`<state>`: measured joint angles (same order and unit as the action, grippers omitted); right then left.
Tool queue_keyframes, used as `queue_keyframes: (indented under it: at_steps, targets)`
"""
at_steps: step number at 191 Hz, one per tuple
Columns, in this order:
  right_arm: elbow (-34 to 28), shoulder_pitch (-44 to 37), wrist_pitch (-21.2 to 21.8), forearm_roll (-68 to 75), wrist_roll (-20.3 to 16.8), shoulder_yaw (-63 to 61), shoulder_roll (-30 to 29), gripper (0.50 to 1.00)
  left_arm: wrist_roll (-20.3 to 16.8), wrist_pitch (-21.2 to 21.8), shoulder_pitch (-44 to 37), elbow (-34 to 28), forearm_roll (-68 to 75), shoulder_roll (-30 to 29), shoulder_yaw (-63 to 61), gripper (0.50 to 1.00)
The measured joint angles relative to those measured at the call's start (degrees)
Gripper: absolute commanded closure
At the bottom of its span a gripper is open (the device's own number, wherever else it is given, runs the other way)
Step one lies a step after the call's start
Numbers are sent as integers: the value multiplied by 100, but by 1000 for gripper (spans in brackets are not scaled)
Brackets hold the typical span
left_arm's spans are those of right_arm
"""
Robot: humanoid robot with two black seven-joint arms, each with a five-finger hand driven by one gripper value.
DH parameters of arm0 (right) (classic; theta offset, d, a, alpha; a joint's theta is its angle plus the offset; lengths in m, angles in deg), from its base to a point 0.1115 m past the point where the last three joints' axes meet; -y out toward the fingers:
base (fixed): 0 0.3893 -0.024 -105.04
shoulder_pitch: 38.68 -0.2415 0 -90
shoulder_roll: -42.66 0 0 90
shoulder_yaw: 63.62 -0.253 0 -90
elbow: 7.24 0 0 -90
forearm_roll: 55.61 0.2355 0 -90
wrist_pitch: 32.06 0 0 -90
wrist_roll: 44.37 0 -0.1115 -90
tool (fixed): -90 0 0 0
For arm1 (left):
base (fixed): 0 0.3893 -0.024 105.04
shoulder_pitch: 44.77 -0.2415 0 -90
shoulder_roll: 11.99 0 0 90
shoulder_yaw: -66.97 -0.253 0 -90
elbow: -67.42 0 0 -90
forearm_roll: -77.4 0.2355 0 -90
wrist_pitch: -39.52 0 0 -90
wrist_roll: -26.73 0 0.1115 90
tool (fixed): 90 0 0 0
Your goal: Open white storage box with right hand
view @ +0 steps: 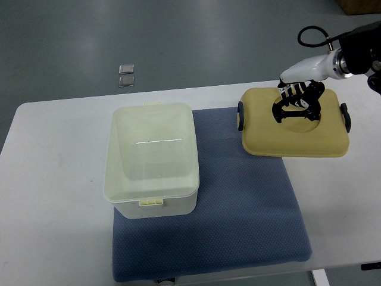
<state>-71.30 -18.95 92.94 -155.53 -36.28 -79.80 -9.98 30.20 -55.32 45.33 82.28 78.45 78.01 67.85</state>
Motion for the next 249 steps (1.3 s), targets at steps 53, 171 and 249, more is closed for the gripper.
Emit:
queue_keyframes:
  at_steps: [53, 171, 249]
  targets:
    - [87, 98, 0, 1, -8, 3, -680, 1000, 2, 0, -1, -19, 0, 0, 1, 500]
    - [557, 332, 0, 35, -49, -10, -1599, 576, 5, 0, -1, -62, -10, 0, 27, 500]
    - [1478, 350, 0, 1678, -71, -1789, -1413, 576, 5, 0, -1, -41, -7, 0, 9, 500]
